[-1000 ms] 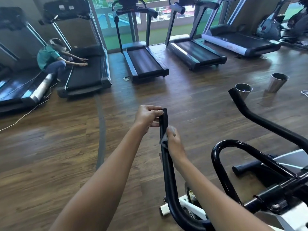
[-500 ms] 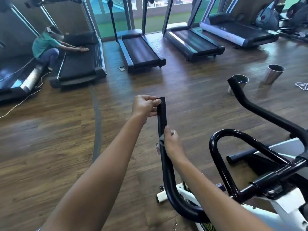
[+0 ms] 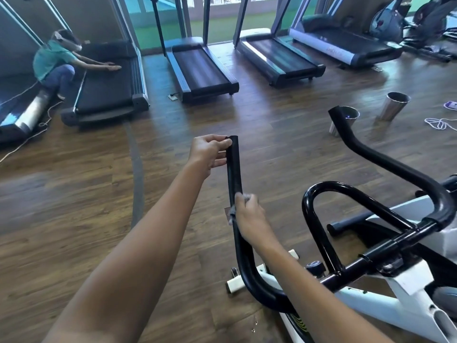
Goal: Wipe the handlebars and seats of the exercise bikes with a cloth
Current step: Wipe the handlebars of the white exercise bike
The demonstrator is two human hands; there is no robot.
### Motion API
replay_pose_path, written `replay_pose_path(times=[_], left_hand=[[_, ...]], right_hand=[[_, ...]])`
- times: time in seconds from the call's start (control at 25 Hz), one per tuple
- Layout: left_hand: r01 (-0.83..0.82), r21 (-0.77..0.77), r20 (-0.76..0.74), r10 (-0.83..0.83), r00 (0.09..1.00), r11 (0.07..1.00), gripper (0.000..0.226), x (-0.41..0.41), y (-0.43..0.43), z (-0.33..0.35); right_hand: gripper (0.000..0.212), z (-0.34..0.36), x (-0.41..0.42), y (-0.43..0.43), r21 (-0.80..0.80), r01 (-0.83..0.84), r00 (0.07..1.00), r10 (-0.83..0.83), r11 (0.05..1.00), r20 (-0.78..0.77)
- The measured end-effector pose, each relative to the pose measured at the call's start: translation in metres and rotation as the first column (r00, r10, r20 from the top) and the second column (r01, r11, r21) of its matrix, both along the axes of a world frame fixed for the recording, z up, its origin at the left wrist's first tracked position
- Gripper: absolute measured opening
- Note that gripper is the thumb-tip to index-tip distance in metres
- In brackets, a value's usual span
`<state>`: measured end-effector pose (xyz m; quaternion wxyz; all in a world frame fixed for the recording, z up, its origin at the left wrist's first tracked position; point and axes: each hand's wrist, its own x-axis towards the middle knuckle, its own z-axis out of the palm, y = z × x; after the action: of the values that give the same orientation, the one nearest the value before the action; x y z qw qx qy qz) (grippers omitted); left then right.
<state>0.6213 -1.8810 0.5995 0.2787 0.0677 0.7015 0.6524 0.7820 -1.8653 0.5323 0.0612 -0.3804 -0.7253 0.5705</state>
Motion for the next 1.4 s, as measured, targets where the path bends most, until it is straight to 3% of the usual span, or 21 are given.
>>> replay_pose_path(times=[0.16, 0.24, 0.4, 0.48, 0.68, 0.8, 0.96, 1.08, 1.2, 1.4], left_hand=[[0.008, 0.014, 0.014, -0.008, 1.000, 1.000, 0.008, -0.002, 0.000, -0.002], [0.011, 0.016, 0.018, -0.011, 1.000, 1.000, 0.009, -0.002, 0.000, -0.002], [-0.006, 0.001, 0.008, 0.006, 1.000, 1.000, 0.008, -0.001, 0.001, -0.002], [-0.021, 0.016, 0.008, 0.021, 1.000, 1.000, 0.011, 0.002, 0.000, -0.003], [-0.081, 0.056, -0.069, 0.084, 0.994, 0.995, 0.045, 0.015, 0.007, -0.022], [-0.133, 0.020, -0.124, 0.135, 0.983, 0.991, 0.052, 0.013, 0.012, -0.024], [-0.131, 0.003, -0.119, 0.130, 0.984, 0.991, 0.052, 0.013, 0.009, -0.022], [-0.137, -0.009, -0.122, 0.135, 0.983, 0.991, 0.052, 0.012, 0.010, -0.023], [-0.141, -0.014, -0.128, 0.138, 0.982, 0.990, 0.052, 0.012, 0.011, -0.026], [-0.127, 0.012, -0.122, 0.128, 0.984, 0.992, 0.048, 0.014, 0.009, -0.023]], right_hand=[[0.040, -0.002, 0.058, -0.017, 0.018, -0.170, 0.968, 0.164, 0.985, 0.190], [0.037, 0.002, 0.054, -0.014, -0.007, -0.163, 0.977, 0.162, 0.987, 0.140], [0.055, 0.010, 0.007, 0.000, -0.031, -0.045, 0.998, 0.046, 0.999, 0.040], [0.046, 0.006, 0.010, -0.001, -0.027, -0.032, 0.999, 0.033, 0.999, 0.036], [0.037, 0.008, 0.072, -0.019, 0.017, -0.270, 0.936, 0.258, 0.963, 0.239], [0.043, 0.010, 0.051, -0.013, -0.018, -0.175, 0.980, 0.176, 0.984, 0.097], [0.053, 0.020, 0.053, -0.016, 0.010, -0.233, 0.955, 0.227, 0.972, 0.193], [0.052, 0.026, 0.087, -0.025, 0.138, -0.413, 0.864, 0.340, 0.900, 0.372], [0.048, 0.032, 0.109, -0.028, 0.271, -0.581, 0.771, 0.411, 0.768, 0.487], [0.038, 0.047, 0.142, -0.010, 0.437, -0.796, 0.604, 0.494, 0.420, 0.625]])
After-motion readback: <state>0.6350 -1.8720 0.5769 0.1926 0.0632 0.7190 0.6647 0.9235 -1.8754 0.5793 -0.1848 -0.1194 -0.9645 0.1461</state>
